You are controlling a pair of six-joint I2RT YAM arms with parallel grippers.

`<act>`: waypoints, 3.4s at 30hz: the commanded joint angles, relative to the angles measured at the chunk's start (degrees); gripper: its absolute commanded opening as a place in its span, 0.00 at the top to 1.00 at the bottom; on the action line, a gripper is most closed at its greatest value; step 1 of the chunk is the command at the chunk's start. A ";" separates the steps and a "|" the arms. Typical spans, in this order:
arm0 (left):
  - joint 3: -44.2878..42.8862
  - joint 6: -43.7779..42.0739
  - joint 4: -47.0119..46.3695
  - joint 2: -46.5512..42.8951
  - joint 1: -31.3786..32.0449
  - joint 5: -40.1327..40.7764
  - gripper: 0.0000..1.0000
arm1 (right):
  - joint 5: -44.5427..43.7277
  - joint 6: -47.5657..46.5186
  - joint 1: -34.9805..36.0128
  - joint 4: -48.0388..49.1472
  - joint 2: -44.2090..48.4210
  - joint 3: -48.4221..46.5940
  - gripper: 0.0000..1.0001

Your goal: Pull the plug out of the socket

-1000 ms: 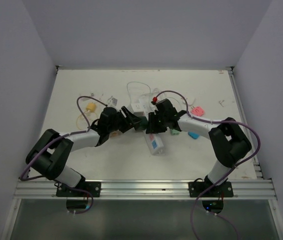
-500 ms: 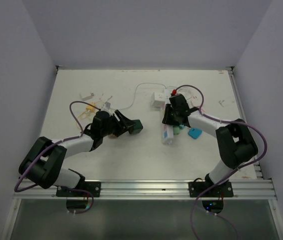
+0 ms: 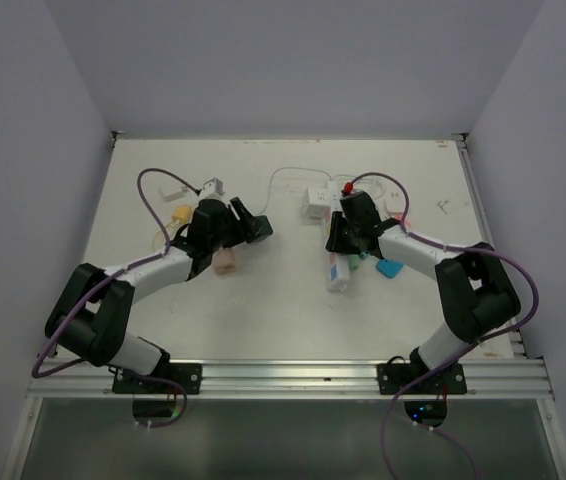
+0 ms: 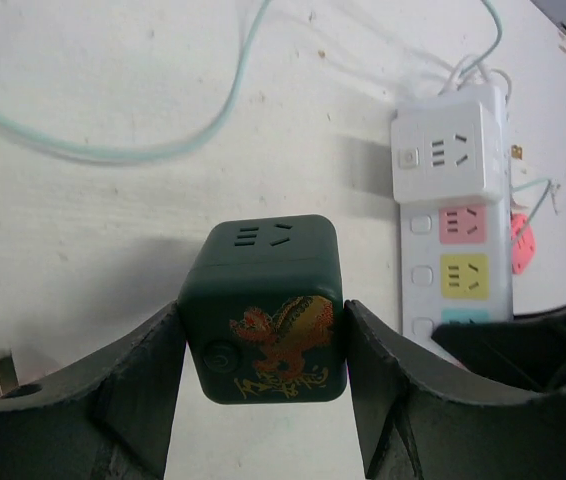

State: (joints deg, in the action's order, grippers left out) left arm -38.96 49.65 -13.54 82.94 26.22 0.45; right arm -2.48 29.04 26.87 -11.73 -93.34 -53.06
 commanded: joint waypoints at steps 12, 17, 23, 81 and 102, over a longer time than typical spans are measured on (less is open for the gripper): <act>-11.76 -15.46 -3.86 13.56 -0.38 19.68 0.91 | 5.29 -3.99 0.11 -6.38 0.35 3.58 1.00; -8.42 -15.28 -3.77 12.43 1.11 21.52 0.68 | 6.08 -4.78 0.37 -6.73 0.35 3.22 1.00; -3.76 -14.84 -3.60 10.41 4.80 23.90 0.50 | 6.70 -5.13 0.55 -6.56 0.35 3.84 1.00; -9.38 10.82 -13.52 17.70 4.72 -14.15 0.09 | 15.40 -5.22 5.91 -4.18 6.77 12.10 1.00; -4.37 13.55 -19.24 16.82 3.67 -17.50 0.68 | 16.46 -5.31 5.82 -2.95 4.05 8.94 0.49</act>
State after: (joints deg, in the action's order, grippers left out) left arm -44.40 63.51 -29.43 100.84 30.02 -15.31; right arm 13.78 24.75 32.25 -9.87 -86.63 -43.38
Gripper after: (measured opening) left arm 0.702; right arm 0.489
